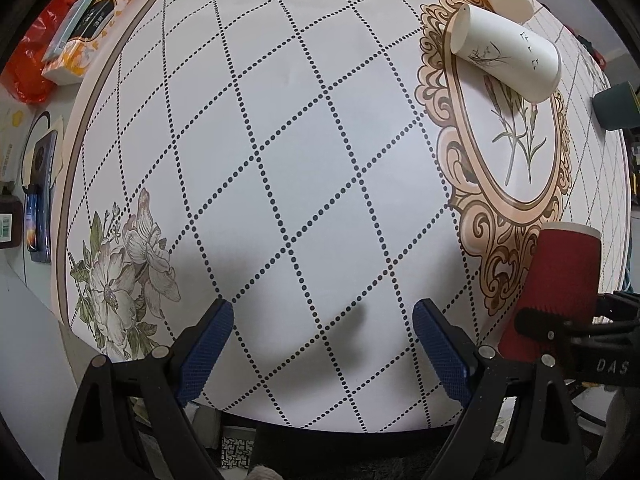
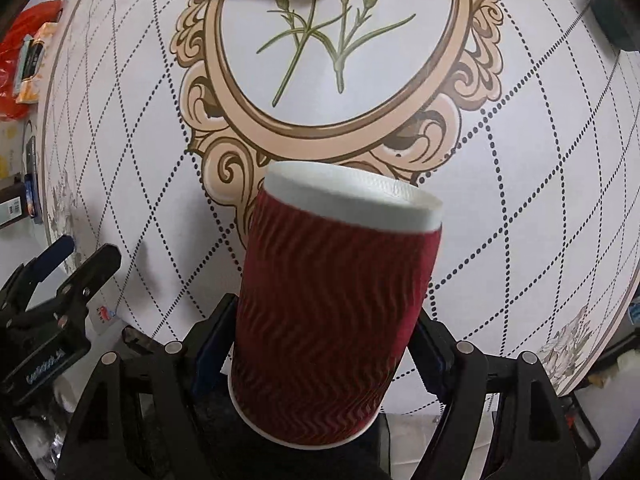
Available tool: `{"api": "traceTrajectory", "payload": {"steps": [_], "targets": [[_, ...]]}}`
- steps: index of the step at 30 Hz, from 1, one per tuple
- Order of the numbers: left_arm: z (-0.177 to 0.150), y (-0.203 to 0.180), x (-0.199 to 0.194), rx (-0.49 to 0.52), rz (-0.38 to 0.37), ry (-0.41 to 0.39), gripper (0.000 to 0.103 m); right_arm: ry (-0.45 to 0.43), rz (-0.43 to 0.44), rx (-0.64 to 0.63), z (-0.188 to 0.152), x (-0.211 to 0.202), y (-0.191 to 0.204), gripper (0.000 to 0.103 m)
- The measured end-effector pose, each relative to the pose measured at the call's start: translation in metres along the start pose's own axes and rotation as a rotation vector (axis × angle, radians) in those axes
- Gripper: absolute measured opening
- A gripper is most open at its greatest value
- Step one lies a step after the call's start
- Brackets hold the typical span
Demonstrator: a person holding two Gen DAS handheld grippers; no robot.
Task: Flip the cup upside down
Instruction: 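Carry the inverted red cup with the right tool back over the table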
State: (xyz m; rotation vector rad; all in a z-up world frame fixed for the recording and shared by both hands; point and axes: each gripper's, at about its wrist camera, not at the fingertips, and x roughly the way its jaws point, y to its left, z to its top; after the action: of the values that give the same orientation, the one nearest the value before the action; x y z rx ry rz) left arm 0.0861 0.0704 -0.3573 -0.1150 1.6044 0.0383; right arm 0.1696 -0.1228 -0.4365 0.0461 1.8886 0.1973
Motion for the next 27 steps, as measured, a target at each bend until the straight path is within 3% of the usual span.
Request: {"api": "traceTrajectory", "payload": {"steps": [6, 11, 19, 27], "targets": [[-0.007, 0.004, 0.004, -0.002, 0.0, 0.006, 0.092, 0.047, 0.009, 0.028, 0.004, 0.016, -0.011, 0.082], [-0.01, 0.005, 0.005, 0.0, 0.0, 0.006, 0.092, 0.048, 0.004, 0.021, 0.012, 0.024, 0.001, 0.083], [-0.009, -0.001, 0.002, 0.015, 0.008, -0.003, 0.092, 0.082, -0.186, -0.214, -0.002, 0.029, 0.032, 0.083], [-0.008, 0.0, 0.0, 0.01, 0.01, 0.0, 0.092, 0.101, -0.159, -0.211, 0.015, 0.026, 0.034, 0.09]]}}
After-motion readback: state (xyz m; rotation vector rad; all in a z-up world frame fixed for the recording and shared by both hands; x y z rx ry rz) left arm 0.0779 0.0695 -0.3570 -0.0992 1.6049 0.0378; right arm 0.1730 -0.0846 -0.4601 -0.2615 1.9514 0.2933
